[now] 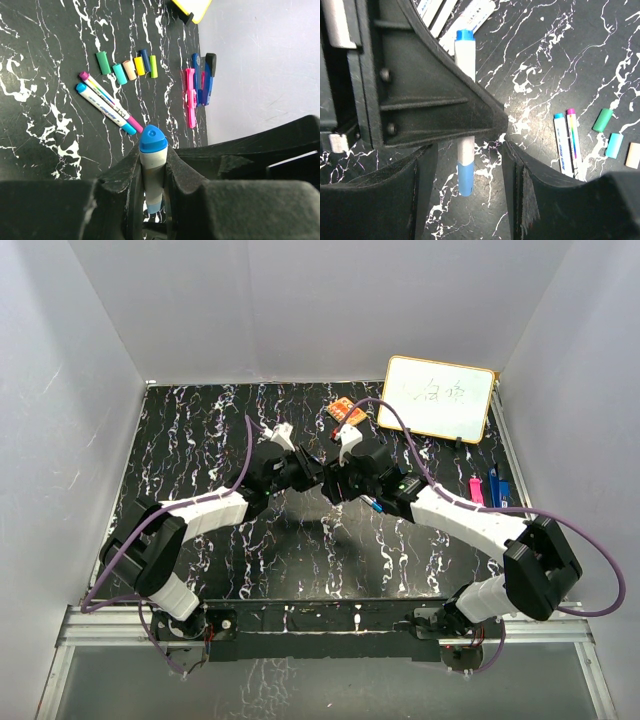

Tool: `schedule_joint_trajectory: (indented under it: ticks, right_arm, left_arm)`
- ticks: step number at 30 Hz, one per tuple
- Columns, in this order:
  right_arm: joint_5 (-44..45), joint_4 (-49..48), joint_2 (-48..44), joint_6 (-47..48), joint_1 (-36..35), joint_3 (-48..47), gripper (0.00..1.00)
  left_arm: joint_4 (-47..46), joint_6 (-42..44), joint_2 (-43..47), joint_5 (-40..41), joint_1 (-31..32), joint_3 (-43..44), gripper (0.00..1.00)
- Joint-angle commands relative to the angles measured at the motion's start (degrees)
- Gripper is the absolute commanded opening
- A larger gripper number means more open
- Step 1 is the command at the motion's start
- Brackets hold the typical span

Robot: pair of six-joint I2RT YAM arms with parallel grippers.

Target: Open the pen caps

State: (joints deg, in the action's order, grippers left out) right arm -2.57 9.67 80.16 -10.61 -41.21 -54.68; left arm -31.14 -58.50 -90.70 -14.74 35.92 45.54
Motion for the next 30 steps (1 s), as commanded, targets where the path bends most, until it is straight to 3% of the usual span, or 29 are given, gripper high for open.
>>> schedule_joint_trajectory:
  ticks: [1, 5, 9, 17, 22, 30]
  right_arm:
    - [-0.3, -1.6, -1.8, 0.2, -0.1, 0.7, 0.51]
    - [-0.6, -1.5, -1.6, 0.2, -0.1, 1.6, 0.48]
    - [-0.5, -1.8, -2.0, 0.1, -0.1, 2.0, 0.39]
    - [-0.3, -2.0, -2.4, 0.1, -0.2, 2.3, 0.0]
    - [0.2, -1.6, -2.0, 0.2, -0.2, 2.6, 0.0]
    - [-1.2, 0.6, -0.6, 0.3, -0.1, 3.1, 0.0]
  left_arm:
    - [0.3, 1.0, 2.2, 0.7, 0.2, 3.4, 0.0]
    - [0.5, 0.9, 2.3, 0.7, 0.2, 4.1, 0.0]
    - [0.8, 0.9, 2.5, 0.8, 0.2, 4.5, 0.0]
    - [1.3, 1.0, 3.1, 1.9, 0.2, 4.2, 0.0]
    - [1.8, 1.1, 3.3, 3.0, -1.9, 4.1, 0.0]
    - [1.5, 2.2, 3.8, 1.3, -14.4, 5.4, 0.0]
